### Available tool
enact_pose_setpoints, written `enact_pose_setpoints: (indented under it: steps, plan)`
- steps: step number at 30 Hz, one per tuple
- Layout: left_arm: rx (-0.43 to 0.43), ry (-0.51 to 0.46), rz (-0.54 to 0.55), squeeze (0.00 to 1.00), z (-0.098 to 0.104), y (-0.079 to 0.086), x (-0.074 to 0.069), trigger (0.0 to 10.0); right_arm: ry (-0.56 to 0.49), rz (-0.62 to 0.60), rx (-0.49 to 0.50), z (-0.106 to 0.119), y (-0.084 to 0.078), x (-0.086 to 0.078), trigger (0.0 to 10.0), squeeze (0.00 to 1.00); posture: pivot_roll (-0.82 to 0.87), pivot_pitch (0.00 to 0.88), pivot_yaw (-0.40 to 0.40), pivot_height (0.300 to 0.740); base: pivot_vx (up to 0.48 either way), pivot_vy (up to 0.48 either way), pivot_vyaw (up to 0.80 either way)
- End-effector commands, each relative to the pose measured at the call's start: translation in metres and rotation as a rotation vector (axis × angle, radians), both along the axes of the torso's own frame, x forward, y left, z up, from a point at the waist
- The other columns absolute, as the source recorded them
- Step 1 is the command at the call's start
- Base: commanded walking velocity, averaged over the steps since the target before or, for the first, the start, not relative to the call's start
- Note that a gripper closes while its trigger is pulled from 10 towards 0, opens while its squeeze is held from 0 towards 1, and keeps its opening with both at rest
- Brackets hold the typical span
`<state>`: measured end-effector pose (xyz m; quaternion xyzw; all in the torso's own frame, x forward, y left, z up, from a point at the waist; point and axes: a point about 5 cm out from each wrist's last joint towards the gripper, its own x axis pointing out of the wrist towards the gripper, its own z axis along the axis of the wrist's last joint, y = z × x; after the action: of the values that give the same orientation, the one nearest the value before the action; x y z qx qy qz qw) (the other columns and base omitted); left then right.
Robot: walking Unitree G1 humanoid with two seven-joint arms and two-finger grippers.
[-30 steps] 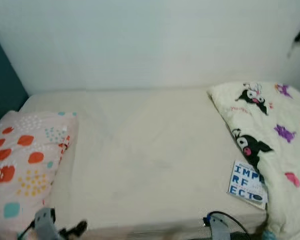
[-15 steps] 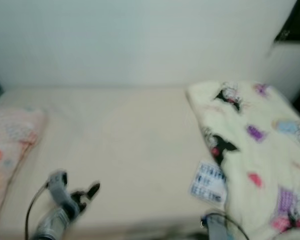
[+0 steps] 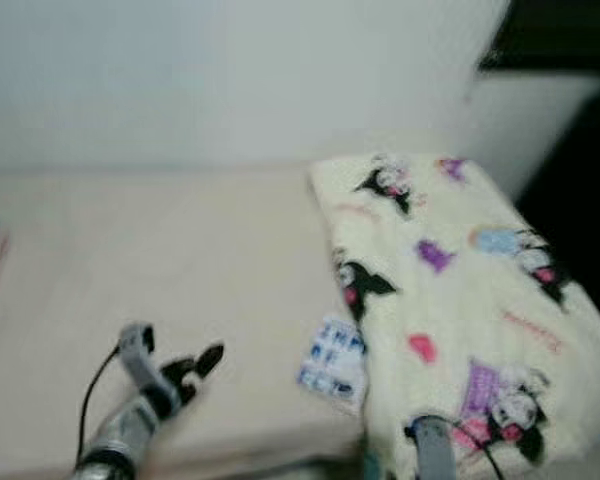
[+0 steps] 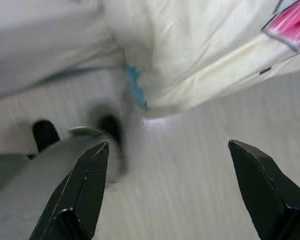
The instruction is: Clean up the room
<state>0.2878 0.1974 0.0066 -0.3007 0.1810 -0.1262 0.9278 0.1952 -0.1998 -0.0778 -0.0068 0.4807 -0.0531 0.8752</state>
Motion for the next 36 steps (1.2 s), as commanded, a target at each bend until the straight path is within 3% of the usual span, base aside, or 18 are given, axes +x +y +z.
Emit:
enact_pose_setpoints:
  steps: [1, 7, 17, 19, 27, 36]
  plan:
    - [-0.023, 0.007, -0.016, 0.00, -0.002, -0.005, -0.001, 10.0, -0.002, -0.025, -0.001, 0.000, -0.005, -0.002, 10.0, 0.00, -0.17, 0.103, -0.027, 0.740, 0.000, -0.480, 0.00]
    - [-0.013, 0.023, -0.023, 0.00, -0.002, -0.006, 0.000, 10.0, -0.048, 0.007, -0.021, 0.007, -0.004, 0.012, 10.0, 0.00, -0.17, 0.103, -0.028, 0.740, 0.000, -0.480, 0.00]
    - [0.039, 0.087, 0.030, 0.00, -0.011, 0.001, -0.007, 10.0, -0.072, 0.008, -0.010, 0.010, -0.001, 0.017, 10.0, 0.00, -0.18, 0.104, -0.027, 0.740, 0.000, -0.480, 0.00]
    - [0.063, 0.143, 0.137, 0.00, -0.014, 0.012, -0.008, 10.0, -0.090, 0.007, -0.001, 0.012, 0.001, 0.021, 10.0, 0.00, -0.18, 0.102, -0.028, 0.740, 0.000, 0.000, 0.00]
    - [0.065, 0.132, 0.186, 0.00, -0.008, 0.017, -0.002, 10.0, -0.106, 0.020, 0.005, 0.015, 0.003, 0.027, 10.0, 0.00, -0.19, 0.094, -0.031, 0.740, 0.000, 0.000, 0.00]
    - [0.128, 0.155, 0.275, 0.00, -0.005, 0.027, 0.001, 10.0, -0.147, 0.034, 0.032, 0.022, 0.009, 0.038, 10.0, 0.00, -0.20, 0.091, -0.028, 0.705, 0.000, 0.000, 0.00]
